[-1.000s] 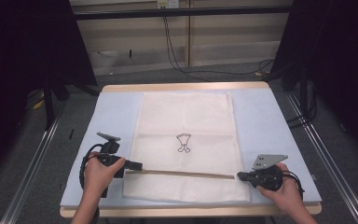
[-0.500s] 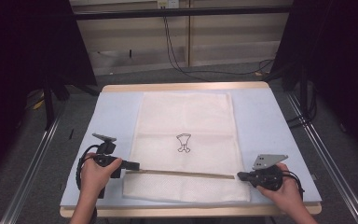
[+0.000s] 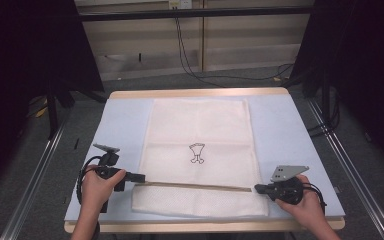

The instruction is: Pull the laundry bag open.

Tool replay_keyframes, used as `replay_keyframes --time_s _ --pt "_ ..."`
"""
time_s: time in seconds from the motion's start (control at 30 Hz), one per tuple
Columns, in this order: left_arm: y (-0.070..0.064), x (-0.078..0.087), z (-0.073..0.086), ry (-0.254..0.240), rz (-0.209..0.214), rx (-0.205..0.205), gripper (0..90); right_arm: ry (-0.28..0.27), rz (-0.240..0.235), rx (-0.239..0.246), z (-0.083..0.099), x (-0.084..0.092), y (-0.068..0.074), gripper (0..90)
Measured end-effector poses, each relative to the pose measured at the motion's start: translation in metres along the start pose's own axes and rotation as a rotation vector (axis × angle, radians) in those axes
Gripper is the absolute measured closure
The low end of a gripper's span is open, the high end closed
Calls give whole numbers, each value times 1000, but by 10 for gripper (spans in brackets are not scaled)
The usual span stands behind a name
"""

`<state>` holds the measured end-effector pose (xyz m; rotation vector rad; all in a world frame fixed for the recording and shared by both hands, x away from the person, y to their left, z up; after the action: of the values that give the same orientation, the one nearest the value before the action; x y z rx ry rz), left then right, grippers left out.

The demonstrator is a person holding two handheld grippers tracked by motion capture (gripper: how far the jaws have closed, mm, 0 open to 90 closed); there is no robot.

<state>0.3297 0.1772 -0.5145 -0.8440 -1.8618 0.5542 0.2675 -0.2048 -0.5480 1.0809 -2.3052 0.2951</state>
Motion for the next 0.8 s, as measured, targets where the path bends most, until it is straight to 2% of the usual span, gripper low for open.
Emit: replay_keyframes --time_s 0.03,0.1,0.17,0.2,0.27,0.33,0.37,0.43,0.47,0.5,0.53,0.6,0.7,0.8 --pt "1 0 0 0 -13 5 879 0 2 2 0 0 0 900" --pt "1 1 1 -3 2 20 879 -1 2 0 0 0 0 900" --pt "5 3 1 -3 -22 11 879 0 2 2 0 0 0 900" --pt "5 4 1 -8 -15 23 879 0 2 1 0 0 0 900" --pt "11 10 0 -19 -32 21 879 1 2 3 0 0 0 900" --pt "14 14 -1 -36 -25 38 879 1 2 3 0 0 0 900" --pt "18 16 0 -35 -43 29 879 1 2 3 0 0 0 900" --pt "20 19 0 -42 -23 48 879 1 2 2 0 0 0 900" --pt "23 20 0 -45 -43 46 879 2 3 2 0 0 0 900" --pt "25 21 0 -41 -43 47 879 3 3 1 0 0 0 900" --pt "24 22 0 -45 -24 63 879 3 3 2 0 0 0 900" --pt "32 26 0 -57 -60 60 879 4 3 2 0 0 0 900" --pt "40 34 0 -71 -47 80 879 1 1 4 0 0 0 900" --pt "44 35 1 -80 -35 101 879 5 3 -3 0 0 0 900"
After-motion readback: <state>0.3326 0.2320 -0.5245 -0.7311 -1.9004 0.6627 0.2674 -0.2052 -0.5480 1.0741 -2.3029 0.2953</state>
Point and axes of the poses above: each handheld gripper's, and its own axes: x roughly backward along the jaws, z roughly out of its underside, y roughly to its left, the point moved 10 cm from there along -x, roughly forward along the jaws, and after that the axes turned 10 degrees about -y, right-handed, at the moved point
